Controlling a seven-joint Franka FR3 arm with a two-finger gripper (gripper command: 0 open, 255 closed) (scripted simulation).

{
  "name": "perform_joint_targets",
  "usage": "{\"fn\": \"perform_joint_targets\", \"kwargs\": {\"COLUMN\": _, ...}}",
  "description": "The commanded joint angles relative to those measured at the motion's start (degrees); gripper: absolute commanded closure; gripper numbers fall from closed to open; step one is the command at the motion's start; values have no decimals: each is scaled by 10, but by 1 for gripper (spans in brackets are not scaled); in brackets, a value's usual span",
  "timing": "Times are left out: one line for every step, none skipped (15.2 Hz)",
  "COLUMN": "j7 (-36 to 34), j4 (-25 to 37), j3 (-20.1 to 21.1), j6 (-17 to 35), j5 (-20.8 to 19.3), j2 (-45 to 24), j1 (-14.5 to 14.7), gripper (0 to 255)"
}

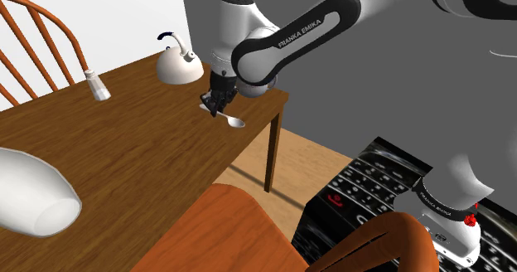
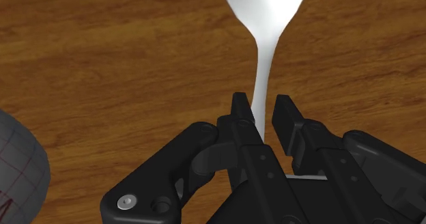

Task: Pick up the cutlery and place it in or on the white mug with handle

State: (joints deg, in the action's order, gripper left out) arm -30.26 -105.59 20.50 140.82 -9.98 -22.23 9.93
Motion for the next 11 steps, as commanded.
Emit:
{"fn": "perform_joint_targets", "kwargs": {"j7": 3, "j4": 8, "j3": 2, "j6": -14, "j5": 4, "j2": 6, "j1": -1, "gripper": 255}}
{"fn": "perform_joint_targets", "kwargs": {"j7": 4, "j4": 11, "j3": 3, "j6": -20, "j5": 6, "j2": 10, "j1": -2, "gripper": 255}}
{"fn": "perform_joint_targets", "kwargs": {"j7": 6, "j4": 14, "j3": 4, "j6": -26, "j5": 8, "j2": 13, "j1": -3, "gripper": 255}}
{"fn": "perform_joint_targets", "kwargs": {"j7": 7, "j4": 17, "j3": 6, "j6": -33, "j5": 10, "j2": 17, "j1": -4, "gripper": 255}}
{"fn": "perform_joint_targets", "kwargs": {"j7": 8, "j4": 20, "j3": 7, "j6": -39, "j5": 13, "j2": 20, "j1": -4, "gripper": 255}}
{"fn": "perform_joint_targets", "kwargs": {"j7": 10, "j4": 23, "j3": 8, "j6": -46, "j5": 15, "j2": 24, "j1": -5, "gripper": 255}}
{"fn": "perform_joint_targets", "kwargs": {"j7": 11, "j4": 27, "j3": 8, "j6": -52, "j5": 16, "j2": 27, "j1": -6, "gripper": 255}}
{"fn": "perform_joint_targets", "kwargs": {"j7": 12, "j4": 30, "j3": 9, "j6": -59, "j5": 18, "j2": 30, "j1": -6, "gripper": 255}}
{"fn": "perform_joint_targets", "kwargs": {"j7": 13, "j4": 34, "j3": 10, "j6": -65, "j5": 20, "j2": 33, "j1": -7, "gripper": 255}}
{"fn": "perform_joint_targets", "kwargs": {"j7": 14, "j4": 38, "j3": 11, "j6": -72, "j5": 22, "j2": 36, "j1": -7, "gripper": 255}}
{"fn": "perform_joint_targets", "kwargs": {"j7": 15, "j4": 42, "j3": 12, "j6": -79, "j5": 24, "j2": 39, "j1": -8, "gripper": 255}}
